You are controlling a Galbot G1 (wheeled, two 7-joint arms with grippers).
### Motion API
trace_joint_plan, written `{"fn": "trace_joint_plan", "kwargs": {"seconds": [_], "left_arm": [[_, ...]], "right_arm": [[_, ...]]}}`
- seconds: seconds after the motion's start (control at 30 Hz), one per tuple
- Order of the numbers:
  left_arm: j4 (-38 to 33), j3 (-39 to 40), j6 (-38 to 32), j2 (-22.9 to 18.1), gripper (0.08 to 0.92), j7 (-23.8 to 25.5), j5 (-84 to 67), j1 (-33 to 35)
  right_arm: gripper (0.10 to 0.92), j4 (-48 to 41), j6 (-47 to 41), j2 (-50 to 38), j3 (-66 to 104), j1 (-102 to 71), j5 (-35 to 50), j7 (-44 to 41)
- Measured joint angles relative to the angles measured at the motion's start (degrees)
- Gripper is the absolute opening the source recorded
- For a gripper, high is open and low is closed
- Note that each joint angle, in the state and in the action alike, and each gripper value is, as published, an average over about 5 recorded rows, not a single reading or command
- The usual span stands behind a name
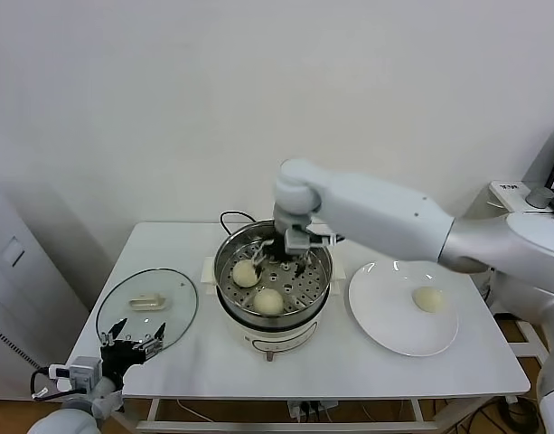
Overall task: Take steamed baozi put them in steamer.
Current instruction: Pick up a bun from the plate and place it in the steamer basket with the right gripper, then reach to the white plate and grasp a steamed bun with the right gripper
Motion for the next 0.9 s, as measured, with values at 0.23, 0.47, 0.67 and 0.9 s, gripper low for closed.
{"fn": "trace_joint_plan", "kwargs": {"seconds": [0.23,0.47,0.67,0.9], "left_arm": [[-0.14,-0.21,0.21,-0.14,0.823,-0.02,-0.26,-0.25],[-0.12,-0.36,0.32,-0.12,0.823,-0.06,-0.52,-0.57],[-0.15,-0.42,0.49,-0.22,0.823,-0.06,-0.63,-0.6],[-0.16,-0.44,0.56,-0.28,0.823,-0.03,-0.66,-0.58]], "right_arm": [[0.823,-5.13,-9.3,-6.91,-1.36,4.03,6.2,-1.0],[0.823,-10.76,-16.87,-14.99,-2.75,4.65,11.18,-1.79],[0.823,-15.11,-19.95,-20.66,-1.99,2.21,12.67,-1.92],[0.823,-20.17,-20.95,-23.52,1.38,-3.45,11.35,-1.3]]}}
